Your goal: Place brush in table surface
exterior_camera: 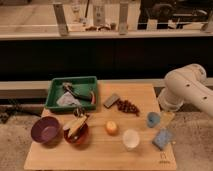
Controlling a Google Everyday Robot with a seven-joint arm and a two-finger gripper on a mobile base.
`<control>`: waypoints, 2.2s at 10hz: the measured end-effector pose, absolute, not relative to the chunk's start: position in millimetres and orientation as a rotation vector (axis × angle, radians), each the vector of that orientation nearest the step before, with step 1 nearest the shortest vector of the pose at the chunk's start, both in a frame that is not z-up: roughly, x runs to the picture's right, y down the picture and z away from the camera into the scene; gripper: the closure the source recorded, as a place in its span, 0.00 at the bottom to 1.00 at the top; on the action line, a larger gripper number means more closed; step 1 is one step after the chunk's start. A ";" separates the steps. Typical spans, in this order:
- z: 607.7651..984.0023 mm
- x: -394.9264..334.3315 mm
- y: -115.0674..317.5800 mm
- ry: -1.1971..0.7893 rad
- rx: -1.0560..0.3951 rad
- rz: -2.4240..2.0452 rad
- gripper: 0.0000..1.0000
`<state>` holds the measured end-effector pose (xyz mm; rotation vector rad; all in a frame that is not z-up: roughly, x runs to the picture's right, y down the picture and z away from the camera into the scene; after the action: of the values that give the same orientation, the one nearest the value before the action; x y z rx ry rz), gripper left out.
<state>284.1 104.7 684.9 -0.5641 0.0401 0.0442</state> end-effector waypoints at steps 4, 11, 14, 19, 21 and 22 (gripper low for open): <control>684.8 284.1 104.7 0.040 -0.564 0.044 0.20; 697.0 230.6 85.6 0.007 -0.539 -0.040 0.20; 703.5 221.4 80.7 -0.009 -0.529 -0.069 0.20; 717.5 178.0 69.1 -0.041 -0.515 -0.120 0.20; 723.7 167.7 64.5 -0.049 -0.510 -0.142 0.20; 727.1 155.9 62.7 -0.054 -0.510 -0.153 0.20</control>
<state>155.9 62.7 727.1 -0.5095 -0.0541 -0.1531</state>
